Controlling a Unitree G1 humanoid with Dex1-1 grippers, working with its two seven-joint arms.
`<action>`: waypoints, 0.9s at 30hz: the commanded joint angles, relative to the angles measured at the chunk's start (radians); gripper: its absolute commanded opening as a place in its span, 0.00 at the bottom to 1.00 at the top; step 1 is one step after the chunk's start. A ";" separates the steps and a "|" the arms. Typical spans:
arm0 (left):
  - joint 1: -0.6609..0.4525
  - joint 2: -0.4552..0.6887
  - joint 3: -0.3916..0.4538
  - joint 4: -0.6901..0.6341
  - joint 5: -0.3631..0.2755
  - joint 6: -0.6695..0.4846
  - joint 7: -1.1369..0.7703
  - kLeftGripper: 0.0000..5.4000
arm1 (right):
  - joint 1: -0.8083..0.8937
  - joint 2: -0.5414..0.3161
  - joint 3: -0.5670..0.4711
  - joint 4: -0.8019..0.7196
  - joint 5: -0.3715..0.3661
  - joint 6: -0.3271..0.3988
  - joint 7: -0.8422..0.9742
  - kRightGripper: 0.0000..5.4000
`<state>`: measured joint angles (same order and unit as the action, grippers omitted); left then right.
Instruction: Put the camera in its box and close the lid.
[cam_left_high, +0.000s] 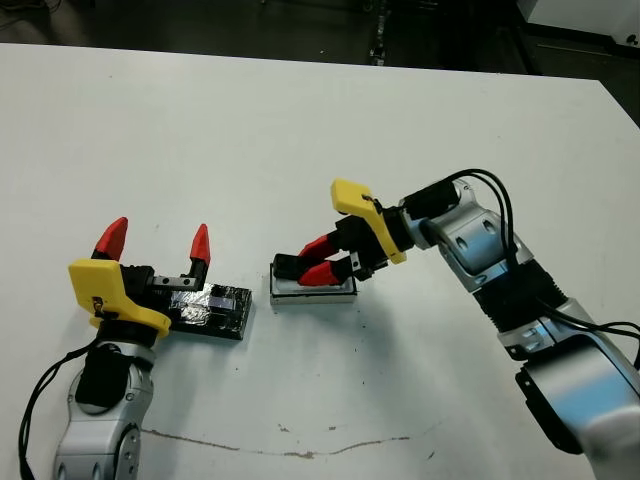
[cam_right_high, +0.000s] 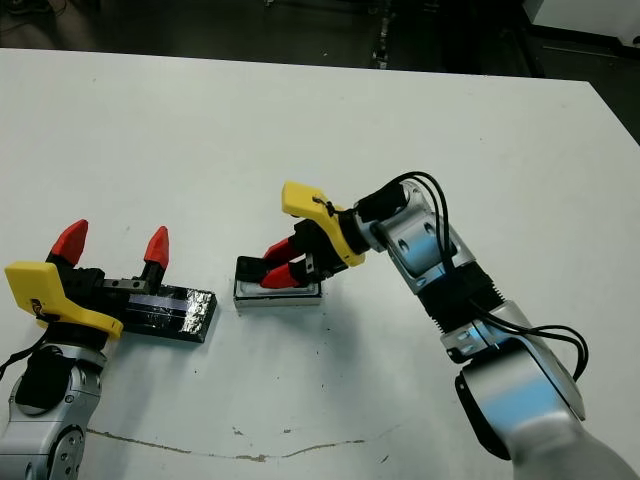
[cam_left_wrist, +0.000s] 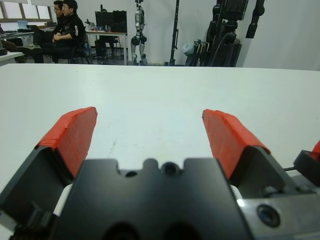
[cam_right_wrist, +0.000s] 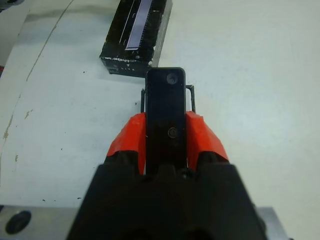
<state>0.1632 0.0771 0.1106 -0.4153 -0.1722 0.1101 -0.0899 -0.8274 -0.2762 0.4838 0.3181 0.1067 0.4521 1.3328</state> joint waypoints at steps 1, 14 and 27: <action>0.019 -0.001 0.001 -0.003 0.002 -0.001 0.002 1.00 | 0.009 -0.014 0.009 0.004 -0.012 0.005 -0.001 0.31; 0.020 0.003 0.007 0.001 -0.013 -0.004 -0.009 1.00 | 0.029 -0.021 0.007 0.017 -0.031 -0.026 -0.021 0.31; 0.023 0.006 0.010 0.004 -0.010 -0.007 -0.012 1.00 | 0.027 -0.034 0.006 0.027 -0.048 -0.074 -0.020 0.31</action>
<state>0.1699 0.0772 0.1146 -0.4152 -0.1824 0.1090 -0.0968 -0.8120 -0.2842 0.4928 0.3318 0.0719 0.3921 1.3124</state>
